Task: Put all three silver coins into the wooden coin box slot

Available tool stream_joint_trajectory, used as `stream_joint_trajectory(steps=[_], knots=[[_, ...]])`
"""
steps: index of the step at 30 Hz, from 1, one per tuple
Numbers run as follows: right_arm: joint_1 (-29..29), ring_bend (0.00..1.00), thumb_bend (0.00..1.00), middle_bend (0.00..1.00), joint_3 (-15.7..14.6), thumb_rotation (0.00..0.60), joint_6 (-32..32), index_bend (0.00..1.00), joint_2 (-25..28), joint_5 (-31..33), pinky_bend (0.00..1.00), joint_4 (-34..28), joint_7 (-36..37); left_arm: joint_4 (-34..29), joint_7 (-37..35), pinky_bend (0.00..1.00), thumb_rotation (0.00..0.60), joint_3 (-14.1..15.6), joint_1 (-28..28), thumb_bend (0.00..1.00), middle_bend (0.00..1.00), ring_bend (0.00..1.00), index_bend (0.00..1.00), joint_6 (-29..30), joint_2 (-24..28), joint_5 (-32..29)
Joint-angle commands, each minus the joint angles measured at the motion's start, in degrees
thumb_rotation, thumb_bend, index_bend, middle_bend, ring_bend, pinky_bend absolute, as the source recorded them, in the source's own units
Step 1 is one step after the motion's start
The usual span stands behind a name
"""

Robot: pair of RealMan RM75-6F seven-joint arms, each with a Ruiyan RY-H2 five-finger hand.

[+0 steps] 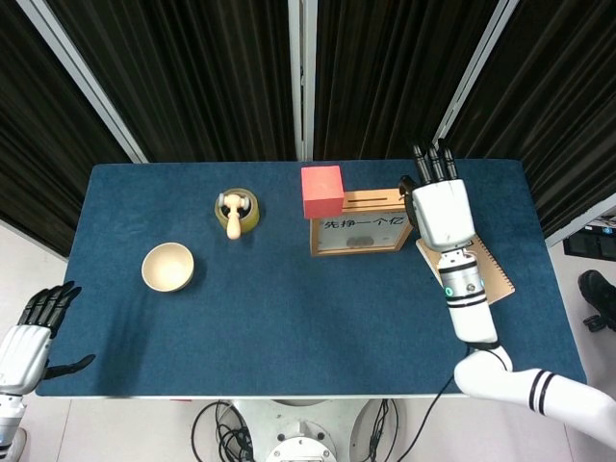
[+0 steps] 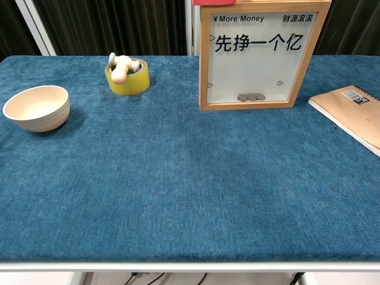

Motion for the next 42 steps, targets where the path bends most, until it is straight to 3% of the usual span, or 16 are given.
stream_joint_trajectory(steps=[1,16,42], knots=[[2.39,0.00,0.45,0.04,0.27,0.600,-1.08,0.67,-2.34,2.37,0.00,1.80,-2.34,0.03,-0.06,0.00,0.600,-0.01,-0.06,0.00,0.00,0.00,0.03,-0.19,0.05,-0.11],[6.15,0.00,0.45,0.03,-1.50,0.600,1.24,0.67,-7.44,9.23,0.00,6.46,-8.69,0.12,-0.85,0.00,0.600,-0.22,-0.28,0.00,0.00,0.00,0.03,-0.11,0.49,-0.02],[9.61,0.00,0.45,0.03,-2.65,0.600,4.64,0.67,-10.83,12.18,0.00,8.95,-11.34,0.92,-2.36,0.00,0.600,-0.33,-0.28,0.00,0.00,0.00,0.03,-0.01,0.72,-0.28]])
